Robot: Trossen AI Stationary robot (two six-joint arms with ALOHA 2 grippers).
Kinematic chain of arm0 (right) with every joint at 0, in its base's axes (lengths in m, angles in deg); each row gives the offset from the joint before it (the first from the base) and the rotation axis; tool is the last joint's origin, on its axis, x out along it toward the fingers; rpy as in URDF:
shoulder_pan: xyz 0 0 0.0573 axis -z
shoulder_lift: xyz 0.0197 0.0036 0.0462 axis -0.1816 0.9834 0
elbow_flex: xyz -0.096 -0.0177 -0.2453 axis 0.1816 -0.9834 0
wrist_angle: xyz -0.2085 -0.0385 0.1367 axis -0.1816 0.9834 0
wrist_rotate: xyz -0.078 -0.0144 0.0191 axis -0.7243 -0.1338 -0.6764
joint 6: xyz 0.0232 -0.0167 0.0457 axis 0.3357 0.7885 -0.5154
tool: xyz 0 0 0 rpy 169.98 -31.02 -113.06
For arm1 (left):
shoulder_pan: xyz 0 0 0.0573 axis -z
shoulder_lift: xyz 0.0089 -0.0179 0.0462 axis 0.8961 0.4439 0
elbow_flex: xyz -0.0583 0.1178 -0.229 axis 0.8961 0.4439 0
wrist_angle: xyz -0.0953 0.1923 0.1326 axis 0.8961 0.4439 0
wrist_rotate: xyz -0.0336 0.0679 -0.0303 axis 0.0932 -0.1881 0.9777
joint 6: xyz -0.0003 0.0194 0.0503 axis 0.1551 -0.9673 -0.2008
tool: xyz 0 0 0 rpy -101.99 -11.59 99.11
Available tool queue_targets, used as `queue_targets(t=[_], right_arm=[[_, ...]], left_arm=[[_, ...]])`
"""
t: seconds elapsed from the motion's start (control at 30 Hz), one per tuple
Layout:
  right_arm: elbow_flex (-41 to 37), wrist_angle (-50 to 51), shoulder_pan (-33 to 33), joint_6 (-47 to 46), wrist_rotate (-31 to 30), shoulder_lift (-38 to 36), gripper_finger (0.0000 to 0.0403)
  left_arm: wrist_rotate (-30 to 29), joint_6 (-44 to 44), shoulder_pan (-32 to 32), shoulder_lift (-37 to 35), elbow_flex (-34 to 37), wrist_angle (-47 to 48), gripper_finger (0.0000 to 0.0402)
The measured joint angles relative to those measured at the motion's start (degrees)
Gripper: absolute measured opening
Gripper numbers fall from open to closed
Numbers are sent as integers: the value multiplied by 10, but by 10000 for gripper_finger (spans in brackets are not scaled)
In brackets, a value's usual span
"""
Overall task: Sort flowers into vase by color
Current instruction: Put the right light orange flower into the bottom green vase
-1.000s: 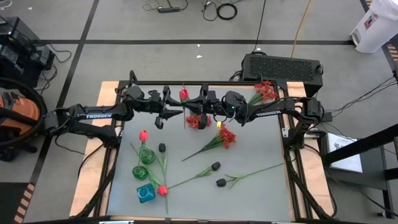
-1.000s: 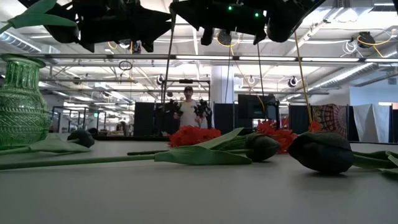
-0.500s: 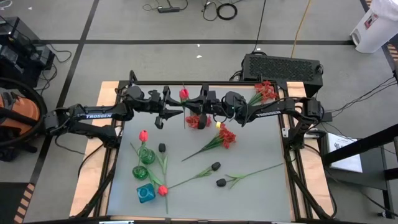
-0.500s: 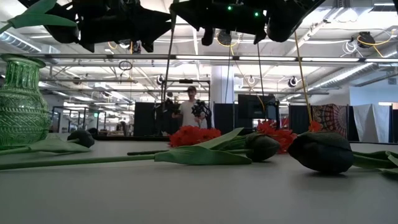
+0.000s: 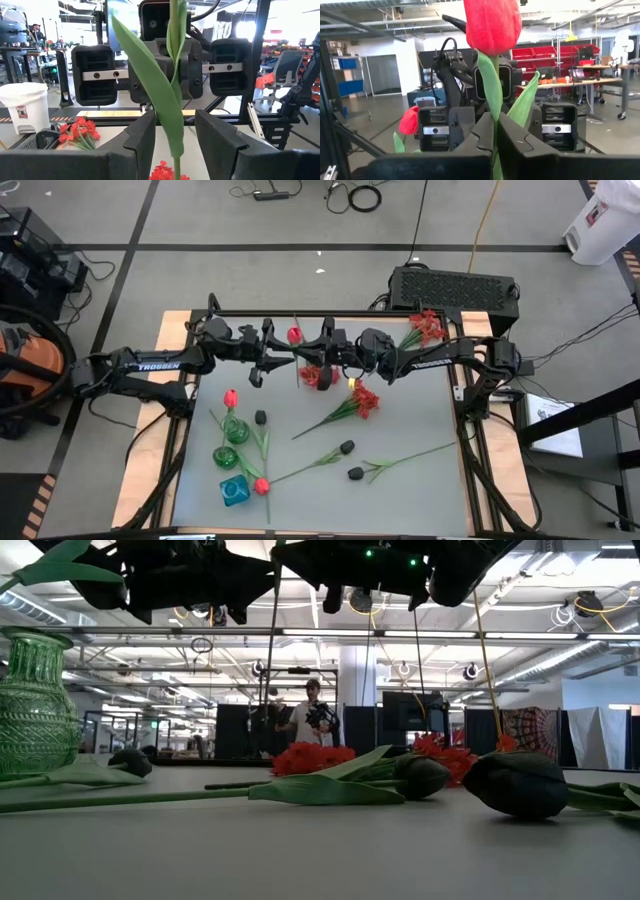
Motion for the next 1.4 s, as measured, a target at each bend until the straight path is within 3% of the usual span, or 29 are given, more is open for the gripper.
queue_targets(t=[0.37,0.77,1.1,1.4], right_arm=[[0,0,-10,42,30,0,0],[80,33,-12,31,32,56,0],[80,60,-11,42,29,56,0],[80,76,-11,49,28,48,0]], left_arm=[[0,1,1,0,0,-2,145],[-25,0,19,0,1,2,145],[-41,0,19,-2,0,42,145],[-40,-4,10,-46,0,100,145]])
